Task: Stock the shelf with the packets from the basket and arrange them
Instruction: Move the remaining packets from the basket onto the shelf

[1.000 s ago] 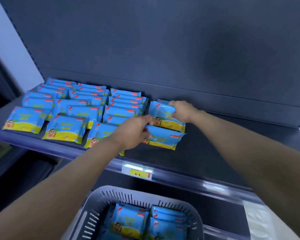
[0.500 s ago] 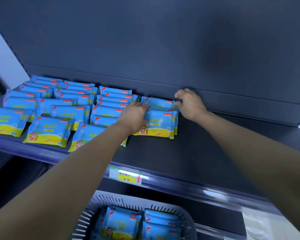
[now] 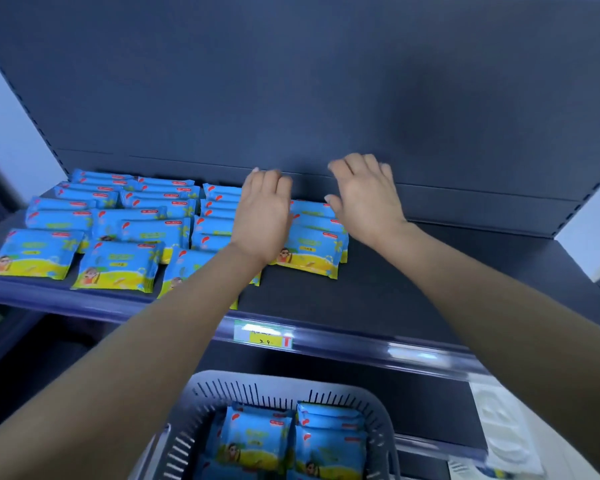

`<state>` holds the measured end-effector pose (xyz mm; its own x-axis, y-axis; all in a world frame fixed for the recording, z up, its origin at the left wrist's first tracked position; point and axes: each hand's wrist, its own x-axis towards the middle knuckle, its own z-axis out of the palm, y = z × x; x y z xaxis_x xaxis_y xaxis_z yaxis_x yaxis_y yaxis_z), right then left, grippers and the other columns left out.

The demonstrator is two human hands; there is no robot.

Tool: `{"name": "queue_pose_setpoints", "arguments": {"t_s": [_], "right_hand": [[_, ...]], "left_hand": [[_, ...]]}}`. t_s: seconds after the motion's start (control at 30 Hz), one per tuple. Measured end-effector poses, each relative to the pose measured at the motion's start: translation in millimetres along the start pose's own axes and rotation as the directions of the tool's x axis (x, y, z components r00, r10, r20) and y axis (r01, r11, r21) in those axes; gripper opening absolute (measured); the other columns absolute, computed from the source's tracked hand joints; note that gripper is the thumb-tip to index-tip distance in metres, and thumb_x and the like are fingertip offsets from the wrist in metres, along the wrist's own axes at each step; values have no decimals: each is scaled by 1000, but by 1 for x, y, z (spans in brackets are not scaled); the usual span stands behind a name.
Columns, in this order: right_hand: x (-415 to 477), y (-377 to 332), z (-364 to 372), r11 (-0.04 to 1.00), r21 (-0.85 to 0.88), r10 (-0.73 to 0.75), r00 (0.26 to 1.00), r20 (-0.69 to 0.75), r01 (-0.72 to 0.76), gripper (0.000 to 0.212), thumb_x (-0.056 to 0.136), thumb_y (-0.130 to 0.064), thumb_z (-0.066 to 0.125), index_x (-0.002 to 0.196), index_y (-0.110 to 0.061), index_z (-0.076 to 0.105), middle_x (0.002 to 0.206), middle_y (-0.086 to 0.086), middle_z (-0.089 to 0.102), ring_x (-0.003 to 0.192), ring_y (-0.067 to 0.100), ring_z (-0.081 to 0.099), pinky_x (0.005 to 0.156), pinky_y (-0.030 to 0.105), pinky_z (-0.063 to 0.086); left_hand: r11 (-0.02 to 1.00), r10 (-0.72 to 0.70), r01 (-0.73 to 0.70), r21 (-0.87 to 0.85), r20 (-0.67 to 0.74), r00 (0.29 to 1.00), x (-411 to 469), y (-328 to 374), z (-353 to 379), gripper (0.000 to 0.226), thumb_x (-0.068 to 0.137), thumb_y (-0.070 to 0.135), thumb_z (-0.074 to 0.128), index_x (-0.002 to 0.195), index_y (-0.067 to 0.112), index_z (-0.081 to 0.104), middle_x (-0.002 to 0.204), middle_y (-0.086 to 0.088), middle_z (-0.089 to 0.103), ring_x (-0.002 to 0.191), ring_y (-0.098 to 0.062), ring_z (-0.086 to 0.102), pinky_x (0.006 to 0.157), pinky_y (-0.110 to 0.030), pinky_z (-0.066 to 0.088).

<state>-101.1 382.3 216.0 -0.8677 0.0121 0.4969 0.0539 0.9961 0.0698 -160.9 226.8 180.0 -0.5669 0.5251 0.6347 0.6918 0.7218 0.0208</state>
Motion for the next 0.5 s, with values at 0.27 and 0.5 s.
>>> {"name": "queue_pose_setpoints", "arguments": {"t_s": [0.27,0.5], "right_hand": [[-26,-39,-85,998,-41,26,957,-289,-39,45,78,-22,68,118,-6,54,122,14,54,109,36,50,90,44,38],[-71,-73,-124,998,-33,29,906,-422,-47,48,73,-19,68,117,-4,56,119,16,56,107,37,53,86,46,41]], "left_hand": [[995,69,-86,-52,-271,960,-8,12,-106,54,68,12,72,116,-4,52,119,-21,52,110,-40,49,110,-46,24],[981,135,-177,-84,-361,923,-43,26,-152,54,72,15,69,119,-2,51,121,-19,52,111,-33,45,111,-40,18]]}}
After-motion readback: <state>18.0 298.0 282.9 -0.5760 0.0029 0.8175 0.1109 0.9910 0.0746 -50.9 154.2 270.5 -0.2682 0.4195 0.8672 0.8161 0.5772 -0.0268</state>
